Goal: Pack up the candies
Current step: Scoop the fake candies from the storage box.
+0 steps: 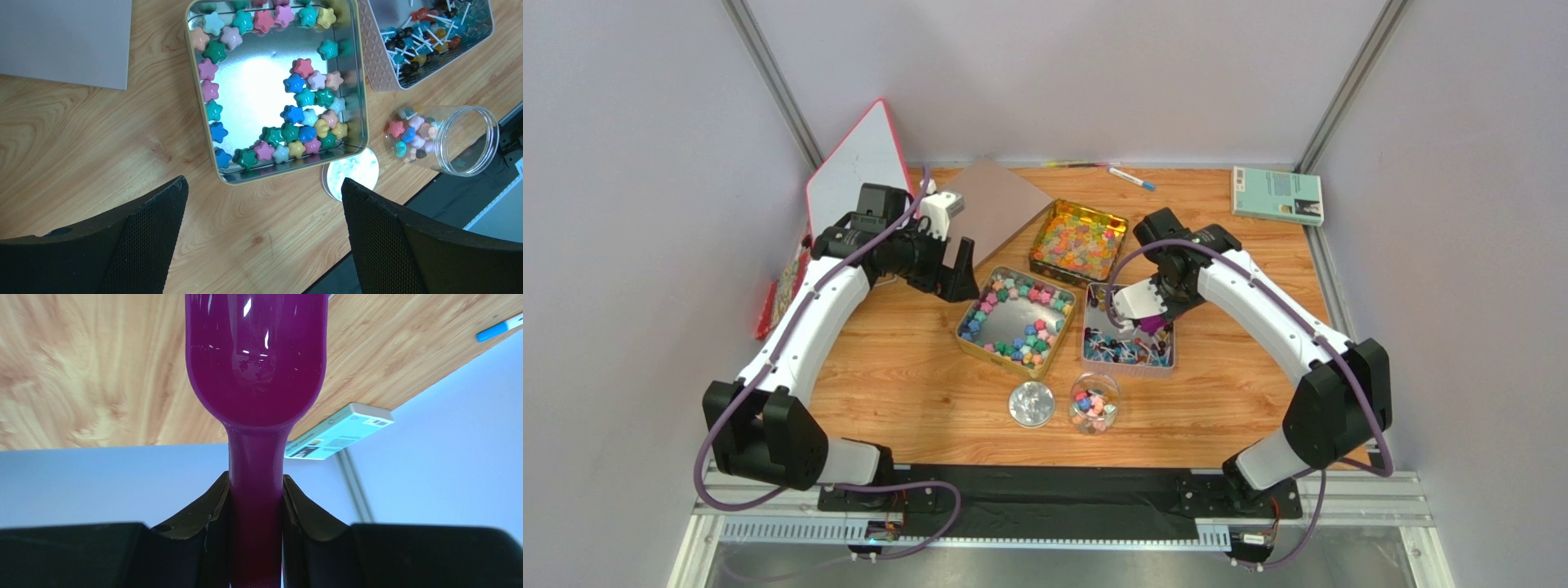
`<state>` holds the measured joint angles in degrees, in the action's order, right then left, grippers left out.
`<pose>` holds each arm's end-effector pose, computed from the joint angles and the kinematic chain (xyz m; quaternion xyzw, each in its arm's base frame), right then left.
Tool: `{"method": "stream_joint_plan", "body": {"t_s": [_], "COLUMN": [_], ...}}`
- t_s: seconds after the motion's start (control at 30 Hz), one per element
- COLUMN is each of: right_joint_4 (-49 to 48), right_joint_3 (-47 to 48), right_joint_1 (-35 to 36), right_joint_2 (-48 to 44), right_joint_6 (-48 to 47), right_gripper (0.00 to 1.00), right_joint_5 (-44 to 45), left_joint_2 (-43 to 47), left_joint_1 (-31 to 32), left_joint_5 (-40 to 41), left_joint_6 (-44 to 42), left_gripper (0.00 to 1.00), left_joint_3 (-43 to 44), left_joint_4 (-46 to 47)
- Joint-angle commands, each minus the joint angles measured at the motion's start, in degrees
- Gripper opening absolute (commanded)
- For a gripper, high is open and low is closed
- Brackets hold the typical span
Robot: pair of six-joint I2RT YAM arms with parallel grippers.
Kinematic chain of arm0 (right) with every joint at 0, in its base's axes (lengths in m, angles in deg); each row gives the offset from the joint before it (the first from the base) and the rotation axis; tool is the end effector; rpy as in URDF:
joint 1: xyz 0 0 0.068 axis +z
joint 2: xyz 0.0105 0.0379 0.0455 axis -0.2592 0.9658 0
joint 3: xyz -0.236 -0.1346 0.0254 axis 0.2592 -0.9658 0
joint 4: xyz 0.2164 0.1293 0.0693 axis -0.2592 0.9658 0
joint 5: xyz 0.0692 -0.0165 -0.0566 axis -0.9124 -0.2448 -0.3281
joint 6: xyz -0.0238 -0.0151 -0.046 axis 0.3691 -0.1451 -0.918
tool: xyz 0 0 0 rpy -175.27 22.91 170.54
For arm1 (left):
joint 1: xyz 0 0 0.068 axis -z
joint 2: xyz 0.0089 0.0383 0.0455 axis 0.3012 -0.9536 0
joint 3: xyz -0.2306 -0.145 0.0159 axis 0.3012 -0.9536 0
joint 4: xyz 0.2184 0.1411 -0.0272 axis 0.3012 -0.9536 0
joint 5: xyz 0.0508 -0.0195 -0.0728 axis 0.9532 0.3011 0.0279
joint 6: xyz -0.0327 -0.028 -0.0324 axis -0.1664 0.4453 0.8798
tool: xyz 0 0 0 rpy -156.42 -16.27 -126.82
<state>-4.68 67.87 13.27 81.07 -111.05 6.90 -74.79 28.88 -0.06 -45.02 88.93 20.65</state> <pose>0.2490 0.1198 0.2837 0.8231 -0.5317 0.1993 0.0091 0.2697 -0.0715 0.3222 0.2111 0.8997 -0.2481 0.2905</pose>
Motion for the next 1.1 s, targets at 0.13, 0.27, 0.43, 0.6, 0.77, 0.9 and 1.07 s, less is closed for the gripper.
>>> {"method": "stream_joint_plan", "body": {"t_s": [0.13,0.27,0.43,0.6,0.77,0.9,1.07], "right_joint_4": [0.11,-0.50,-1.12,-2.61,-0.87,0.99,2.03], "right_joint_3": [3.45,0.99,-0.25,-1.39,-0.16,0.98,3.87], "right_joint_1": [-0.34,-0.43,0.01,0.97,1.41,1.50,2.64], "right_joint_2": [2.10,2.27,4.55,7.54,10.27,11.15,16.05], "right_joint_6": [-16.66,-18.78,-16.85,-13.07,-10.61,-8.24,-2.45], "right_gripper": [0.00,0.00,0.00,0.00,0.00,0.00,0.00], "right_joint_5": [7.06,8.12,8.82,9.35,7.42,5.31,4.17], "left_joint_2": [2.65,2.91,2.56,2.04,1.33,0.89,-0.25], "left_joint_1": [-0.02,-0.72,-1.77,-2.13,-2.48,-2.56,-2.57], "left_joint_5": [1.42,1.42,1.25,1.07,1.16,1.16,1.24], "left_joint_6": [1.50,2.11,2.64,3.08,2.99,3.17,3.17], "left_gripper": [0.99,0.99,1.00,0.99,0.99,0.99,1.00], "left_joint_3": [-2.20,-2.81,-2.46,-2.37,-2.55,-2.81,-1.59], "left_joint_4": [3.05,3.49,3.49,3.58,3.49,4.02,3.67]}}
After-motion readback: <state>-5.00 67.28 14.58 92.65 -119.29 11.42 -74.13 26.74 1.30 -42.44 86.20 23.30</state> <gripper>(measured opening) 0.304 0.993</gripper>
